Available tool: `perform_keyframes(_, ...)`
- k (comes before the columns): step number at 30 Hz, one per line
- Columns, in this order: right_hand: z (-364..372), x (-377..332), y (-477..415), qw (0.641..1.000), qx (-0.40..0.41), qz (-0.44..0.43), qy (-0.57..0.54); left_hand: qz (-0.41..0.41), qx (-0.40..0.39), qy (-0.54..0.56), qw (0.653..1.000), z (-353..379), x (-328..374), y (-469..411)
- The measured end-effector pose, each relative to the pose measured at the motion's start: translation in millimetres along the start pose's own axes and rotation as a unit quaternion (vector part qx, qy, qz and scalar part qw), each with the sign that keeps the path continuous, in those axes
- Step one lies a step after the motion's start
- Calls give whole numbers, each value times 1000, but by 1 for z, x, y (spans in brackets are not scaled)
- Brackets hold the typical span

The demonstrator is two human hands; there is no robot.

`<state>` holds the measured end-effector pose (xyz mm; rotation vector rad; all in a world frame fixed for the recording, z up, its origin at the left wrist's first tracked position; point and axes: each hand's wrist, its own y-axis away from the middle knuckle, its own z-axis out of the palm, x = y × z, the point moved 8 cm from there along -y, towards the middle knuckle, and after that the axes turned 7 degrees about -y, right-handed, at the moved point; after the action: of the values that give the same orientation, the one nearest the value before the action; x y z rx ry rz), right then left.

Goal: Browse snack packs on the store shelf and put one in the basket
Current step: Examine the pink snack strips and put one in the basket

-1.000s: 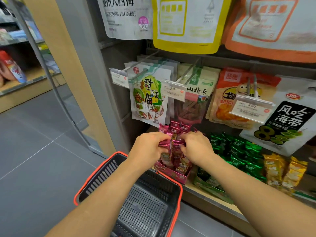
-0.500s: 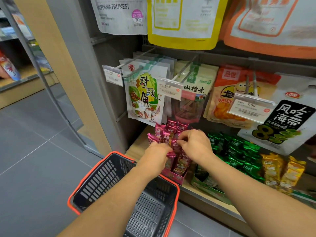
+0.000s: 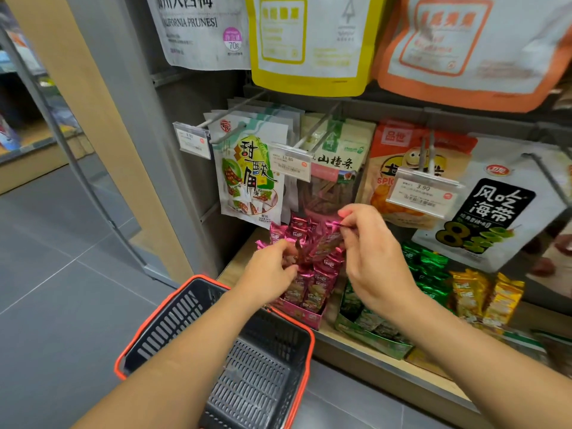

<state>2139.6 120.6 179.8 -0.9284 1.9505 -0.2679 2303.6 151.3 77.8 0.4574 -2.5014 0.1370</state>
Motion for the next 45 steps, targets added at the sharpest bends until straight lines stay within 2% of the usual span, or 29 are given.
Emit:
perform_keyframes(3,-23,-42,12,995,16,-98,-17,23,9,43,999,-16,10,7)
perform_keyframes(6,-51,-82,25,979,75,-184,-52,80,0,76,994,-28,31,21)
perform_keyframes(8,-64,-100,34,969,108,-207,-83,105,8,86,991,-44,41,33)
perform_keyframes(11,-72,-104,39,968,98,-136,-189,105,-39,42,993,-65,39,49)
perform_keyframes(14,-60,-97,44,958,5,-30,-286,72,-149,51,985,-69,23,70)
perform_keyframes(17,-41,-88,51,962,-75,19,-260,47,-229,56,971,-57,14,90)
perform_keyframes(20,-39,-77,51,956,-52,55,-282,36,-266,94,959,-49,11,105)
perform_keyframes(24,-48,-59,49,936,17,121,-331,-1,-215,177,960,-66,4,106)
perform_keyframes(27,-50,-42,50,910,55,174,-371,-41,-120,235,964,-83,-7,100)
perform_keyframes(30,-48,-28,53,891,76,220,-389,-61,-3,327,943,-101,-18,94)
perform_keyframes(32,-44,-23,54,877,73,243,-407,-59,39,379,923,-108,-23,92)
perform_keyframes(35,-39,-20,55,855,60,262,-443,-48,51,434,898,-112,-25,91)
perform_keyframes(39,-32,-22,55,827,24,276,-489,-25,30,503,863,-115,-25,91)
perform_keyframes(41,-30,-21,56,815,16,287,-504,-18,32,489,871,-117,-26,92)
perform_keyframes(45,-27,-22,57,813,23,284,-508,4,79,338,938,-126,-23,93)
